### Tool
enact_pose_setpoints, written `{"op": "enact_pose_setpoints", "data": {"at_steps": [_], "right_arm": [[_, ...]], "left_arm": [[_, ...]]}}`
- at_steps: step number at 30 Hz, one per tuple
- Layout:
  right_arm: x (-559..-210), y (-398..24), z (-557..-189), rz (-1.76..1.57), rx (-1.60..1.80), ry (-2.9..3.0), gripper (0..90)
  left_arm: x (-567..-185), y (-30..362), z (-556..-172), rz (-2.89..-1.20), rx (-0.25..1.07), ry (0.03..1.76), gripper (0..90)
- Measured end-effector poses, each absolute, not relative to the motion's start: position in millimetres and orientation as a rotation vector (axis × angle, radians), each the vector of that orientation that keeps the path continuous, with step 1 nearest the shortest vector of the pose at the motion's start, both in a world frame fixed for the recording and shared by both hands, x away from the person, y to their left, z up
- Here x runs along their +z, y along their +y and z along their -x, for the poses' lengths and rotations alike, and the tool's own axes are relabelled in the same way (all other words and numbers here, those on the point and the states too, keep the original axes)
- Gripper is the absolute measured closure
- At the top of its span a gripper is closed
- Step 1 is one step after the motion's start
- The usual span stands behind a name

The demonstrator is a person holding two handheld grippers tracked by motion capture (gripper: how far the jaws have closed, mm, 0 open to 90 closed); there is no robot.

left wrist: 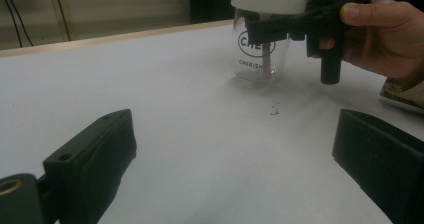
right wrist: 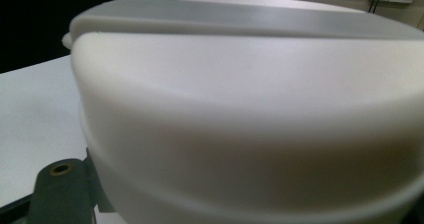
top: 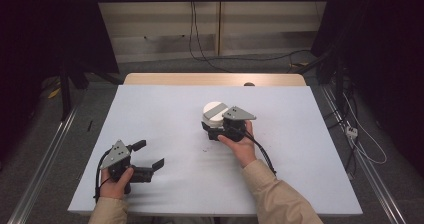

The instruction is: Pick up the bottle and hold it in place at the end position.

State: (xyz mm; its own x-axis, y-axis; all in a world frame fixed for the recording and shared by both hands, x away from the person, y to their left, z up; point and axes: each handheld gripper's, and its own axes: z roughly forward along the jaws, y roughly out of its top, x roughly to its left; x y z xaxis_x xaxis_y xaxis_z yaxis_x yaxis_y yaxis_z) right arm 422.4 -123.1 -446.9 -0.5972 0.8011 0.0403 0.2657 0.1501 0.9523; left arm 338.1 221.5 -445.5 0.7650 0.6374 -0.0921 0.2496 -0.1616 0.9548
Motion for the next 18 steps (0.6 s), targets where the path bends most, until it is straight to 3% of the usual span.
{"op": "enact_pose_setpoints", "data": {"at_steps": [18], "right_arm": [[-452.1, -119.6, -432.4, -1.032, 1.451, 1.946, 18.5]], "left_arm": [[-446.3, 220.1, -338.4, -1.742, 0.389, 0.706, 3.4]]}}
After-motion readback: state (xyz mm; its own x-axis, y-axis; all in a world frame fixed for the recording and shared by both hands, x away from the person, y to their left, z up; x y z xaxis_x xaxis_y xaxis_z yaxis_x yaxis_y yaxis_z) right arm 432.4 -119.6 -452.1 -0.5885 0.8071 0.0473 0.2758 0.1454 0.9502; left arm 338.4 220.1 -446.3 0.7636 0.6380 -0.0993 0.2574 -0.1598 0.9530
